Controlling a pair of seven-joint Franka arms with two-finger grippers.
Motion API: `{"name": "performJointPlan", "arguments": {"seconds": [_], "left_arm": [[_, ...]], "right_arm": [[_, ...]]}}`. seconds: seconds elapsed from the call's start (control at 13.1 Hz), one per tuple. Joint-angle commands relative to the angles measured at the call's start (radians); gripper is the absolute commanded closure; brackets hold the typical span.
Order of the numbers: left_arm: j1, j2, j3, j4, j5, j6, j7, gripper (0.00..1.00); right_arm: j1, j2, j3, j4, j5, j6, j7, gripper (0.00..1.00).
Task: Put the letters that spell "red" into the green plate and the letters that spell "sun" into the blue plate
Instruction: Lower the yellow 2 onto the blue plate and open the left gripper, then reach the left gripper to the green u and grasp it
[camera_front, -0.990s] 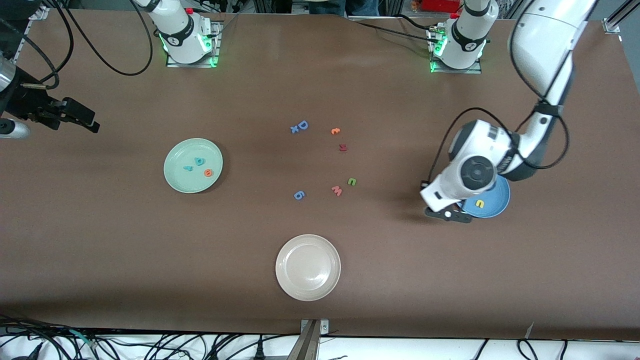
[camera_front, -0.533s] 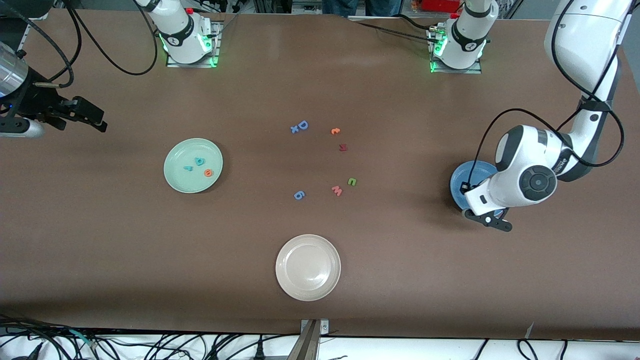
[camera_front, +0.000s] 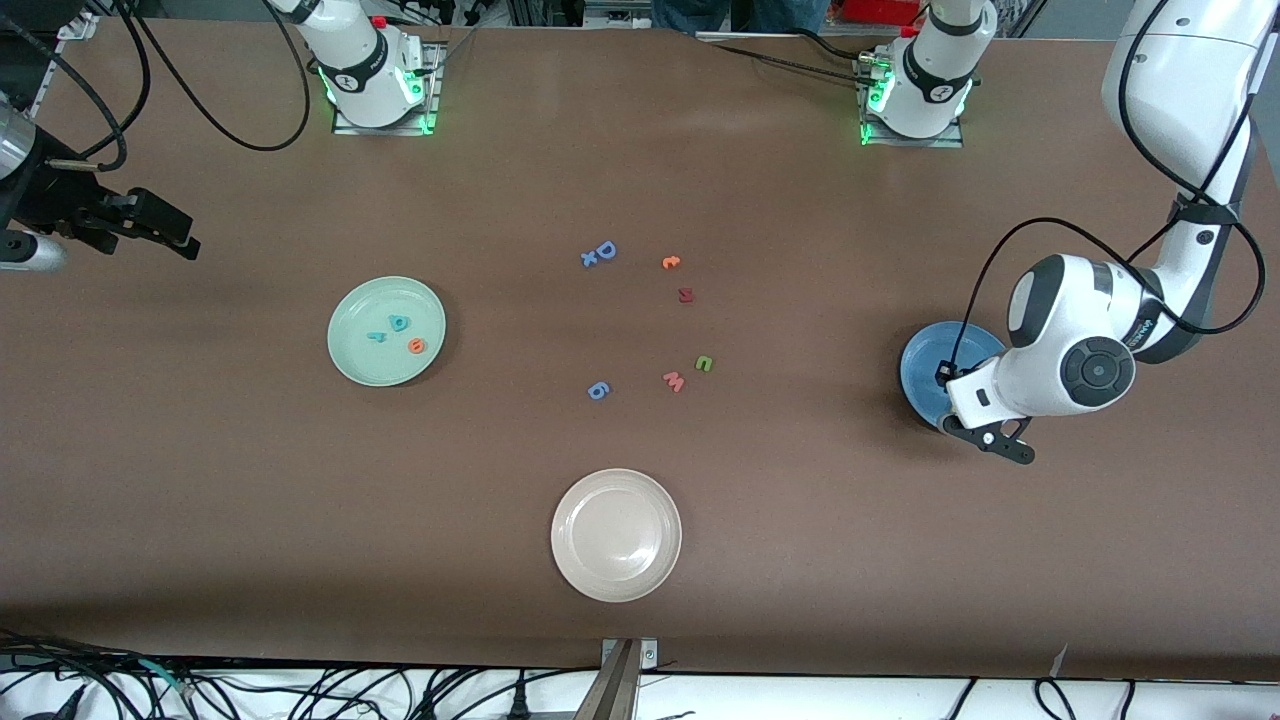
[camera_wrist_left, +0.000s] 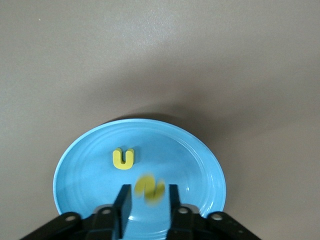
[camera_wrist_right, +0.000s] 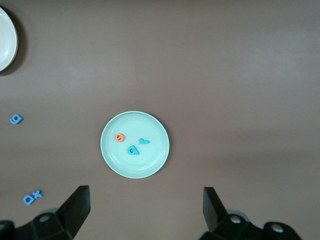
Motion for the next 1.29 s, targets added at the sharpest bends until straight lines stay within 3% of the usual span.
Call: {"name": "performJointPlan", "arguments": {"seconds": [0.0, 0.15, 0.23, 0.38, 0.69, 1.22], "left_arm": [[0.011, -0.001, -0.012, 0.001, 0.025, -0.006, 0.016, 0.0], [0.005, -0.002, -0.016, 0.012, 0.012, -0.006, 0.002, 0.0], [-0.016, -0.001, -0.019, 0.016, -0.051, -0.003, -0.021, 0.0], [-0.1, -0.001, -0.017, 0.016, -0.132, 0.024, -0.148, 0.0], [-0.239, -0.005, -0.02, 0.018, -0.145, 0.052, -0.365, 0.0], [-0.492, 0.04, -0.017, -0.004, -0.157, 0.322, -0.668, 0.0]], "right_arm": [[-0.008, 0.004, 0.006, 0.023, -0.013, -0.015, 0.006, 0.0], [-0.008, 0.003, 0.006, 0.027, -0.013, -0.021, 0.008, 0.0], [-0.008, 0.0, 0.006, 0.026, -0.013, -0.024, 0.005, 0.0], [-0.005, 0.003, 0.008, 0.029, -0.013, -0.02, 0.008, 0.0], [-0.005, 0.0, 0.008, 0.027, -0.013, -0.024, 0.003, 0.0], [-0.005, 0.0, 0.008, 0.027, -0.013, -0.027, 0.007, 0.0]]}}
